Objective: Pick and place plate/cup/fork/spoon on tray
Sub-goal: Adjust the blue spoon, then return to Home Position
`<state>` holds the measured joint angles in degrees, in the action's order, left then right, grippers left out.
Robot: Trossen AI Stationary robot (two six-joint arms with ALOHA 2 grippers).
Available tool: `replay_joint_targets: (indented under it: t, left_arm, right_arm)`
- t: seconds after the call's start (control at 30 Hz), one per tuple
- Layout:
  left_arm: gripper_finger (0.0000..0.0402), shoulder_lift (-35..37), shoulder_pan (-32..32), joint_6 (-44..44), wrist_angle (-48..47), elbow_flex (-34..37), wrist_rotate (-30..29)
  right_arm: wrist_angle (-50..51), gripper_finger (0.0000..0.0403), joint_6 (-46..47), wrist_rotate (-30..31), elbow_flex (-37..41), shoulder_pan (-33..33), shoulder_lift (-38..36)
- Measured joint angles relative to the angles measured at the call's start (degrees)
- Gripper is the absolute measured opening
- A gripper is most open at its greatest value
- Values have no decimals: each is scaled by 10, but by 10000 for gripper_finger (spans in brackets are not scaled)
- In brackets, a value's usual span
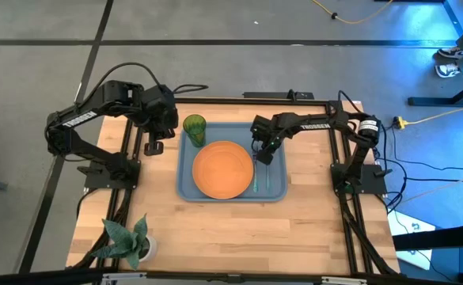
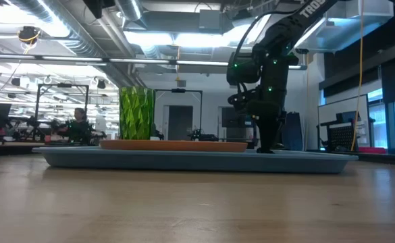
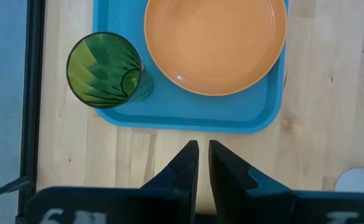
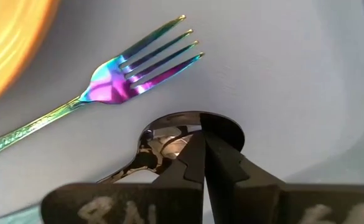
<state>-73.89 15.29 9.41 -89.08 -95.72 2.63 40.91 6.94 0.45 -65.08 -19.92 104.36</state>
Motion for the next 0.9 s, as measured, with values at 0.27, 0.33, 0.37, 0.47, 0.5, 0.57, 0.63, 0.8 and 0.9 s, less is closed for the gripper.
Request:
replay_joint_targets:
  t: [0.27,0.33,0.37,0.47,0.5,0.57,0.63,0.8,0.9]
  left_arm:
    - [30,0,0,0,0,0,0]
    - [30,0,0,0,0,0,0]
    - [30,0,0,0,0,0,0]
    - [30,0,0,-2,0,0,0]
    - [30,0,0,-2,0,0,0]
    - [30,0,0,-3,-4,0,0]
    - [30,0,0,-3,-5,0,0]
    - [30,27,0,-8,1,0,32]
    - [30,65,-1,-26,20,0,33]
  right_arm:
    - [10,6,1,-14,0,12,-16]
    - [17,6,4,-15,0,18,-32]
    - [19,6,7,-16,0,20,-42]
    - [23,6,31,-16,0,26,-79]
    - [30,6,36,-16,0,28,-92]
    - [42,6,50,-14,0,35,-118]
    - [54,6,50,-14,0,45,-147]
    - [59,6,65,-16,0,72,-231]
    - [53,6,76,-16,0,89,-290]
